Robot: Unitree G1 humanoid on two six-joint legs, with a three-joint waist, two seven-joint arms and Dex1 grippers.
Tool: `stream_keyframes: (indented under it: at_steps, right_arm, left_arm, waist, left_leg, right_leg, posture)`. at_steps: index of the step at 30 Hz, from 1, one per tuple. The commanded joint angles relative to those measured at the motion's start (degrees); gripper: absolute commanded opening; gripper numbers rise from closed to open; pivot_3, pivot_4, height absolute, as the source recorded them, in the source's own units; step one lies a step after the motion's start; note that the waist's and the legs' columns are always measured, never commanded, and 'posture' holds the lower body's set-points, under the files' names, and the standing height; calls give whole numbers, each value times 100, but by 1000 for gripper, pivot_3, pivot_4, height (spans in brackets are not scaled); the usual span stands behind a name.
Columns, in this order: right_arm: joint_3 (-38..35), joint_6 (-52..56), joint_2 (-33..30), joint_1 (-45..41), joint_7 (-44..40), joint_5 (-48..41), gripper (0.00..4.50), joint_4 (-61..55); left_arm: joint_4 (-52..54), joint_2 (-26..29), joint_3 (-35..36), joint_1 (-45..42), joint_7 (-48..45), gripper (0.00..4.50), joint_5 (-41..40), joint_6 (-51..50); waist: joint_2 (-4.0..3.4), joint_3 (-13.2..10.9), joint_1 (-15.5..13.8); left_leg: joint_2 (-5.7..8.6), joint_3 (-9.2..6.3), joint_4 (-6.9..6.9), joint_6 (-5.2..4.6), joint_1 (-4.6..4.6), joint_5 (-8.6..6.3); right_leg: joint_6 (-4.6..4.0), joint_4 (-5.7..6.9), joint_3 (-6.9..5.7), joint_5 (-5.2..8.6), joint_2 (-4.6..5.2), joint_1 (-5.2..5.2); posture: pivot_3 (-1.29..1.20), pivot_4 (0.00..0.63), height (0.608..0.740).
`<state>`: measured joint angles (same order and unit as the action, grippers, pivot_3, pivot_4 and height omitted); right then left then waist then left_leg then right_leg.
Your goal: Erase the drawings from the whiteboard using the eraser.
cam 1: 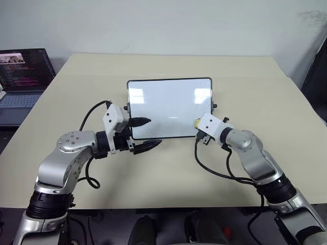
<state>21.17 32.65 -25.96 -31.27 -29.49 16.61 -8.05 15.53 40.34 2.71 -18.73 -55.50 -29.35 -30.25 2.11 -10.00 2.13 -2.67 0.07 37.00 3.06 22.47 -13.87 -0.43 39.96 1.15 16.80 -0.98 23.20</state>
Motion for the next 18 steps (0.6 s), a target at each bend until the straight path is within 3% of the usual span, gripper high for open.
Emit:
stream_keyframes:
  at_steps: [1,18]
  right_arm:
    - [-461,-113,-98,-308,447,206,958,410]
    - [-178,306,-571,178,-668,67,958,17]
  left_arm:
    - [247,21,157,-15,31,4500,-152,-9]
    - [291,18,117,3,51,4500,-210,-31]
  waist:
    - [0,0,-8]
    - [4,2,-22]
  left_leg:
    - [0,0,1,1,0,1]
    - [0,1,-2,1,2,3]
  right_leg:
    - [0,0,0,-1,0,0]
    - [0,-6,1,-2,3,-2]
  posture:
    - [0,150,740]
    - [0,150,740]
